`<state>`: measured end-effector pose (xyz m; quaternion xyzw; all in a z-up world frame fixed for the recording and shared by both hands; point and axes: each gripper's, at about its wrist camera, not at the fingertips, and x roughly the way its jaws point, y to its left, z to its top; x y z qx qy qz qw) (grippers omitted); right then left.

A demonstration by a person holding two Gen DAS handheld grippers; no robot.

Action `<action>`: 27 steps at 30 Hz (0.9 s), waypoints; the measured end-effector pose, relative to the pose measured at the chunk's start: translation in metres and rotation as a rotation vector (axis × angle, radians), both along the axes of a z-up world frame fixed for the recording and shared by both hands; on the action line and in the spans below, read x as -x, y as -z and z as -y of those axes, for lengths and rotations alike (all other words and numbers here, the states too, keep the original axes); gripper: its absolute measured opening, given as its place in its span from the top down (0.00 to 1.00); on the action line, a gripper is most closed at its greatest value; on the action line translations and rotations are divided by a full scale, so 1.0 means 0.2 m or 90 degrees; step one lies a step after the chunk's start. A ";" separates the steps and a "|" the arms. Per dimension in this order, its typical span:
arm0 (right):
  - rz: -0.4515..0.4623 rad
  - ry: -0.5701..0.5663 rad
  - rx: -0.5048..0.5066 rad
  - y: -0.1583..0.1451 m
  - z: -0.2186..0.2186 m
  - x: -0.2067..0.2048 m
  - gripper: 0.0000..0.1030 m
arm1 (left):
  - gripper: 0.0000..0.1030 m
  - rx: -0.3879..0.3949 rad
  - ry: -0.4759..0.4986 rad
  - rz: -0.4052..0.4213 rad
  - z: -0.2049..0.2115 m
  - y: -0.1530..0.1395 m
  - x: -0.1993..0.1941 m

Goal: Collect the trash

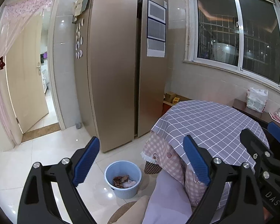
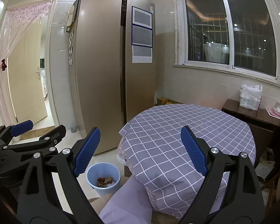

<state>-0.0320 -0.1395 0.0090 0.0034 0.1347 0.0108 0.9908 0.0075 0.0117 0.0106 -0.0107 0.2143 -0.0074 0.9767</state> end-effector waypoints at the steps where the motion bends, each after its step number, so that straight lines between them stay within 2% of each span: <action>1: 0.002 0.000 -0.001 0.00 0.00 0.01 0.16 | 0.14 -0.001 0.001 0.002 -0.01 0.00 0.00; 10: 0.010 -0.003 -0.015 0.00 0.03 0.05 0.15 | 0.14 -0.008 0.006 0.021 0.00 -0.02 0.05; 27: 0.000 0.000 -0.024 0.01 0.05 0.02 0.12 | 0.14 -0.009 0.013 0.012 0.01 0.00 0.03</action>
